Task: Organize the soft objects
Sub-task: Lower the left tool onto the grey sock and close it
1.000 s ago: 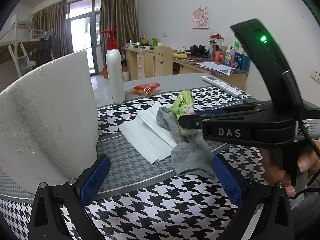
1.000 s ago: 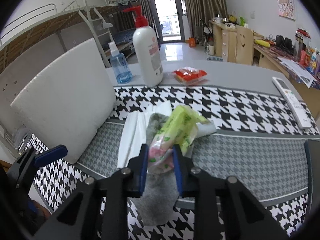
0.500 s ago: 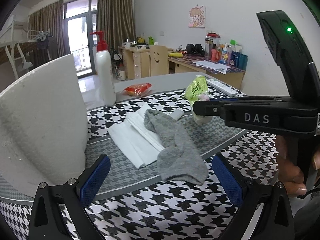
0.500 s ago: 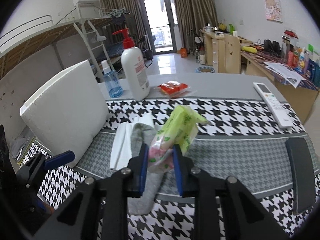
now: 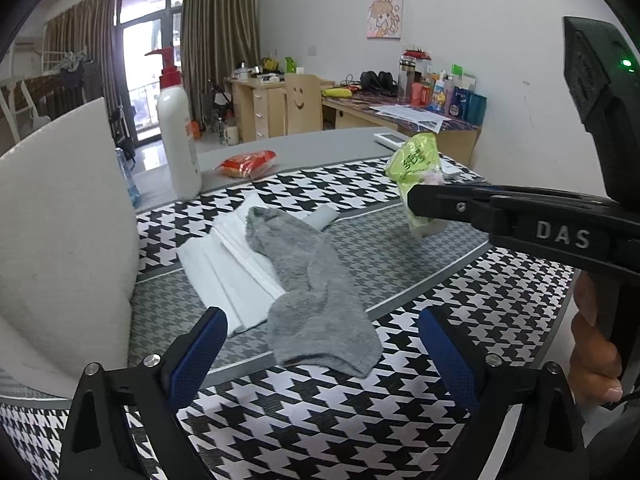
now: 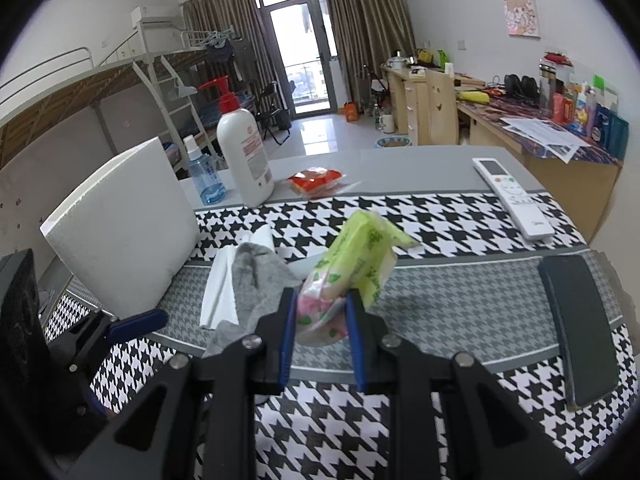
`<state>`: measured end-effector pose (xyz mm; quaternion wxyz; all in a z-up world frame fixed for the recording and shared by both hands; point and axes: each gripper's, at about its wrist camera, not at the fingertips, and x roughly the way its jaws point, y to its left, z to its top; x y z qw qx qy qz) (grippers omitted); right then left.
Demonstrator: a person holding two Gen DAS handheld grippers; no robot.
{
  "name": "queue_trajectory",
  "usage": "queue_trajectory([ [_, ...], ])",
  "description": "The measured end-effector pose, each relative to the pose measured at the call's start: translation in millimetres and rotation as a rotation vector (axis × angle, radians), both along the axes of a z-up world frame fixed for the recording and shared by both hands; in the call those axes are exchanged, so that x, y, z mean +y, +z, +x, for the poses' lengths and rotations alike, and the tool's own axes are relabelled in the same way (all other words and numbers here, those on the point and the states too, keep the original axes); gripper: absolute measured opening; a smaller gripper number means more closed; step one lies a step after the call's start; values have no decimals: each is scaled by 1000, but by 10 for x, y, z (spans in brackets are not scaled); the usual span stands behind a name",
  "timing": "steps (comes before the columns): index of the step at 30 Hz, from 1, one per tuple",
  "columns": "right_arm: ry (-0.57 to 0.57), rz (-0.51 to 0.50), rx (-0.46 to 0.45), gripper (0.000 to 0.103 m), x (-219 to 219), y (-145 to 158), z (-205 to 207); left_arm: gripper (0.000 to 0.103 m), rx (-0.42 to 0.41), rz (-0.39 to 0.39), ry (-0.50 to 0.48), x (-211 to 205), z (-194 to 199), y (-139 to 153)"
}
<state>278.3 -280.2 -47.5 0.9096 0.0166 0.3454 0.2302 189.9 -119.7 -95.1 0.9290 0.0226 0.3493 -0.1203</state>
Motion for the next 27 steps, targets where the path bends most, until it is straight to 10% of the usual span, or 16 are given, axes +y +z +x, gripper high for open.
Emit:
queue_trajectory([
  [27,-20,27,6,28,-188,-46,-127,45,134,79,5,-203,209,-253],
])
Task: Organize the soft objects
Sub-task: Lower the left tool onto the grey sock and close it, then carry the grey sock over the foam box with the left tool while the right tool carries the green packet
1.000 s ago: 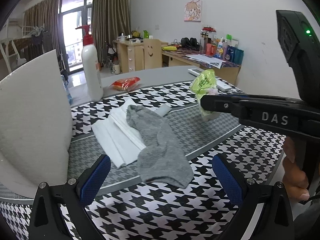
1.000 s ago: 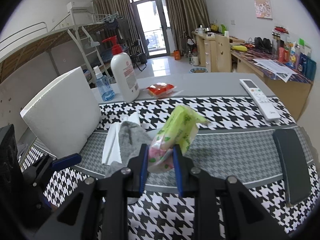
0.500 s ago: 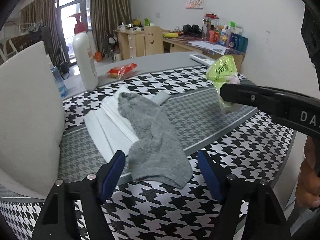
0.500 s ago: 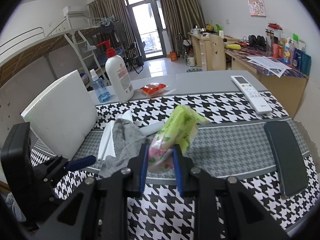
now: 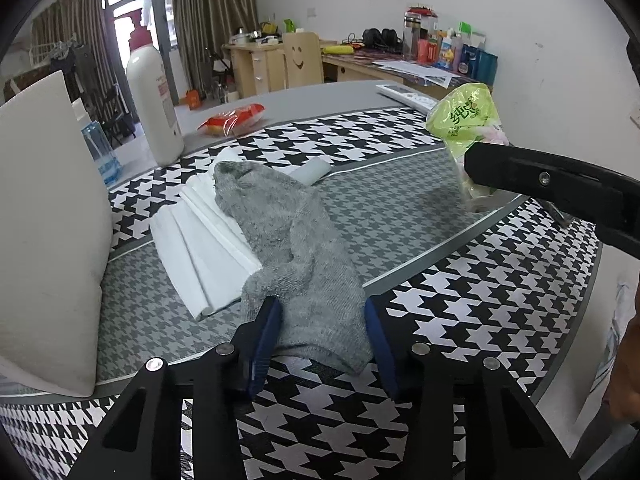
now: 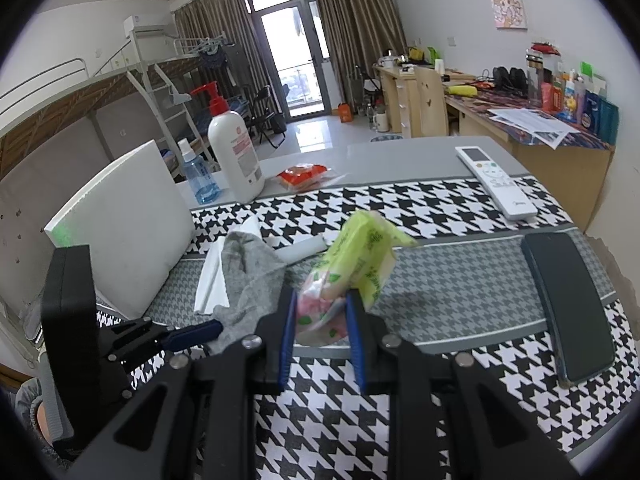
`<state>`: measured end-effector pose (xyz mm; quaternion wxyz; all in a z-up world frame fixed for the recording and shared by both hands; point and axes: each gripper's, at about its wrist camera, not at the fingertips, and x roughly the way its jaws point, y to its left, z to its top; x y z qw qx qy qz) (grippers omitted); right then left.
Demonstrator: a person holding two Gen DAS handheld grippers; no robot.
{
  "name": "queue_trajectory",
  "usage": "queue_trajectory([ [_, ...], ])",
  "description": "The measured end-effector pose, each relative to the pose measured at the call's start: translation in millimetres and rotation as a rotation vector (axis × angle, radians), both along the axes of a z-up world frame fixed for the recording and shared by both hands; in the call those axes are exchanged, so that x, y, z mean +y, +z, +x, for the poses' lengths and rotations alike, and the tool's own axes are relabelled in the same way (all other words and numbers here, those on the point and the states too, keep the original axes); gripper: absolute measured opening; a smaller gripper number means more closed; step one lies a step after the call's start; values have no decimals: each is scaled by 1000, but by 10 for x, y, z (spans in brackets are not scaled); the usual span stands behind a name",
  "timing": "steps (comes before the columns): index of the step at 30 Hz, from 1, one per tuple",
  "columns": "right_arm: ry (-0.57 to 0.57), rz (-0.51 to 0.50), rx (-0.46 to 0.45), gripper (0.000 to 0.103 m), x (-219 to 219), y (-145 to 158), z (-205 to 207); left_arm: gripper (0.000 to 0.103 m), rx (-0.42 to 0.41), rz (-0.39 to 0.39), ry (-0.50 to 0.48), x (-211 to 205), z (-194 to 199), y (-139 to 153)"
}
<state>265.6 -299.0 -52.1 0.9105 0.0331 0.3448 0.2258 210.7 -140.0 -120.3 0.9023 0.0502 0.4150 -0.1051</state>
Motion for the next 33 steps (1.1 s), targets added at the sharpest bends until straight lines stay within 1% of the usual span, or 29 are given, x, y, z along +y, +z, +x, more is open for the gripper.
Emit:
queue_trajectory([
  [3,0,3,0,28,-3,5,-7,42,1,11,-7,-19,12,-16],
  [4,-1,2,-1,28,-6,7,-14,37,7,5,-12,-18,14,-14],
  [6,-3,7,-2,28,-23,12,-27,34,24,-10,-20,-10,21,-7],
  [8,-6,11,-4,28,-41,20,-50,27,46,-22,-28,-6,40,3],
  [10,-8,14,-7,28,-55,26,-73,13,64,-32,-29,-1,62,15],
  [15,-11,18,-20,28,-61,50,-144,11,14,-20,-55,-35,-5,20],
  [17,-14,18,-22,28,-65,58,-171,11,-13,-36,-74,-31,-65,75],
  [21,-20,16,-24,28,-66,72,-209,11,-111,-12,-86,-6,-229,255],
  [27,-8,16,-55,28,-19,168,-318,11,-191,-41,-69,141,-398,526],
  [30,-2,14,-71,28,14,205,-381,11,-232,-40,-64,193,-470,662],
  [33,6,5,-84,28,46,213,-434,11,-244,-40,-43,254,-488,734],
])
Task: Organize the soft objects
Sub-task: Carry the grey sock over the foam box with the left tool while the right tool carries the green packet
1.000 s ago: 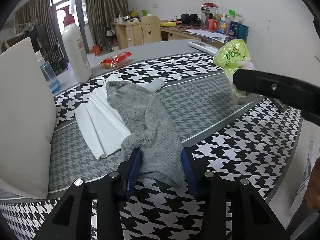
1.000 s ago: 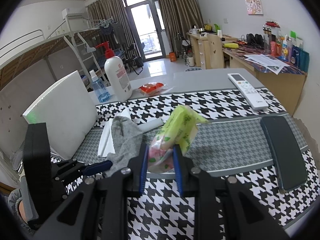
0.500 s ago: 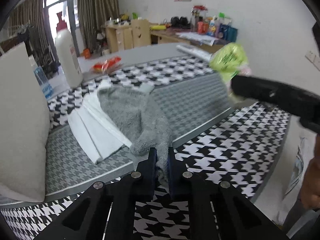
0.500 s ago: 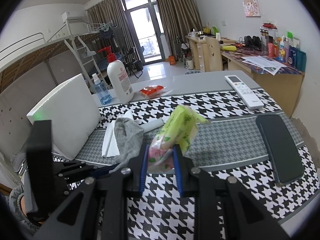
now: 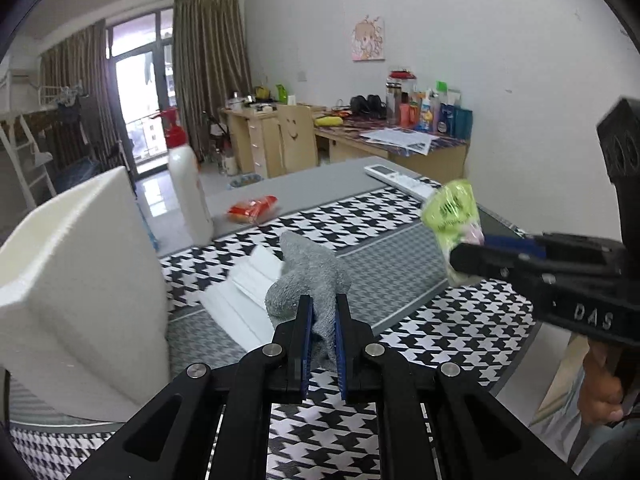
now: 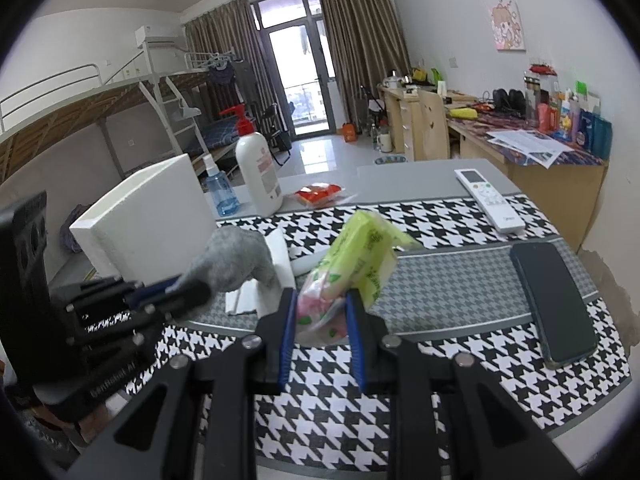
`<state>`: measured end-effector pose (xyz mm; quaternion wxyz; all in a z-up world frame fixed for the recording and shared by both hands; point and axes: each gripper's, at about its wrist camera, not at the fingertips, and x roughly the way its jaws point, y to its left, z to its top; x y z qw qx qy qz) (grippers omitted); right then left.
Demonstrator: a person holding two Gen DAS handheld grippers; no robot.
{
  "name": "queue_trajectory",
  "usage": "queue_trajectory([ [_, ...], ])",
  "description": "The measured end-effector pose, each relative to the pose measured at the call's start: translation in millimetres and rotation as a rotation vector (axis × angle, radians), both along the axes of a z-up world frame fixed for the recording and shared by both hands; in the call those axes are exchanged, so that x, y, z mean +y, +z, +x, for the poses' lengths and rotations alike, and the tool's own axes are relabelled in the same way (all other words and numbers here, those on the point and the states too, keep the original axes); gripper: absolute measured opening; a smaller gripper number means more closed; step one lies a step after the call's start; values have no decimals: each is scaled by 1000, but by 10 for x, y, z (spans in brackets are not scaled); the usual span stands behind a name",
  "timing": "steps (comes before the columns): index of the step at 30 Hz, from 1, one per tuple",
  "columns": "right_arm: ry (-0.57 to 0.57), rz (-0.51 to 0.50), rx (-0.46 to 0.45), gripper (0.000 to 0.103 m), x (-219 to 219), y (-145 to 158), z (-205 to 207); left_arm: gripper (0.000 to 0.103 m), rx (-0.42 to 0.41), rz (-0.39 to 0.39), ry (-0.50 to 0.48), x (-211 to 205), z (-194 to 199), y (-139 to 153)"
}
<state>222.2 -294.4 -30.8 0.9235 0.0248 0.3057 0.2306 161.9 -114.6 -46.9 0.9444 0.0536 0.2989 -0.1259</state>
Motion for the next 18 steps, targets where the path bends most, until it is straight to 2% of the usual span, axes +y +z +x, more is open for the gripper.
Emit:
queue_trajectory([
  [18,10,-20,-50,28,171,178,-120,11,-104,-18,31,227,-213,316],
])
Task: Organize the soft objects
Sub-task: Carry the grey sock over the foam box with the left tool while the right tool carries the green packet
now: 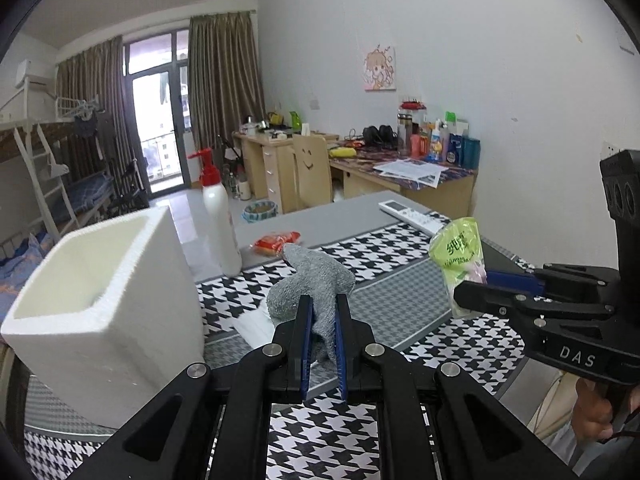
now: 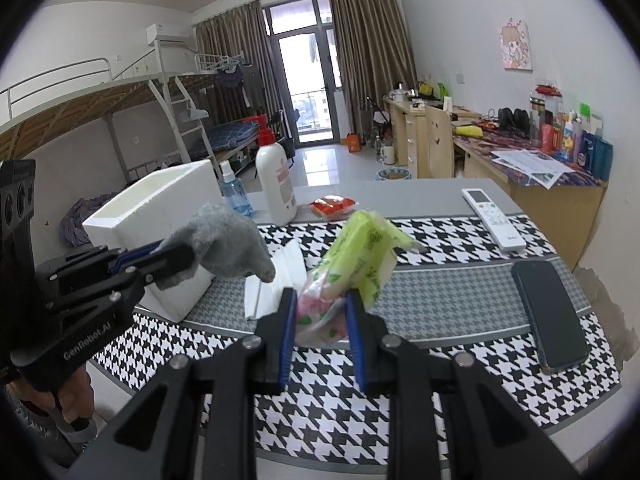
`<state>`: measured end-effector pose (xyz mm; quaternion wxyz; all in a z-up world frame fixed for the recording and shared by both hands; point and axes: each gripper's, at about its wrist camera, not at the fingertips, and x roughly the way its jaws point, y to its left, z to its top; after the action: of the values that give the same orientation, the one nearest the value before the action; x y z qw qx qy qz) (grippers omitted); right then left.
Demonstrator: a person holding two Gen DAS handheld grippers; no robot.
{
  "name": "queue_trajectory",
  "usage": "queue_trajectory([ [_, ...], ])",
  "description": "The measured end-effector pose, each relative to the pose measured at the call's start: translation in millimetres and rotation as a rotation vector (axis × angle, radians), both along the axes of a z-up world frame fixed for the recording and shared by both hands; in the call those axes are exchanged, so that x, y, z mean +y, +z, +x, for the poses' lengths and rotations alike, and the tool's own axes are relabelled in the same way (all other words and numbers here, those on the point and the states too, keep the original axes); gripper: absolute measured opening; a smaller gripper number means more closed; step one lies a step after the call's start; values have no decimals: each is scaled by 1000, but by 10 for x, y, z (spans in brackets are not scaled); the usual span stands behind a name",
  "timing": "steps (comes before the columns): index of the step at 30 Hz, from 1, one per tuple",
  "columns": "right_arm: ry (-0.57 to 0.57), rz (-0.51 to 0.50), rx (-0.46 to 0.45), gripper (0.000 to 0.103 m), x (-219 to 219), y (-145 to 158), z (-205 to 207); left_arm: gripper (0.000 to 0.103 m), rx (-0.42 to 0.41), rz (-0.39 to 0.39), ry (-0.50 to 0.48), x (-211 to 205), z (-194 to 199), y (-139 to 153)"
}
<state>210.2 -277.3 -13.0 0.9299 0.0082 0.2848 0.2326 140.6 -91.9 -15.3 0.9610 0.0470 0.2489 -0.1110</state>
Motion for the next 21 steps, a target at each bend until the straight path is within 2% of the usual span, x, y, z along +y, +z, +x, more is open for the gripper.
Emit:
queue_trajectory([
  [21,27,-13,-81,28,241,299,-67,11,-100,-28,46,304,-131,391],
])
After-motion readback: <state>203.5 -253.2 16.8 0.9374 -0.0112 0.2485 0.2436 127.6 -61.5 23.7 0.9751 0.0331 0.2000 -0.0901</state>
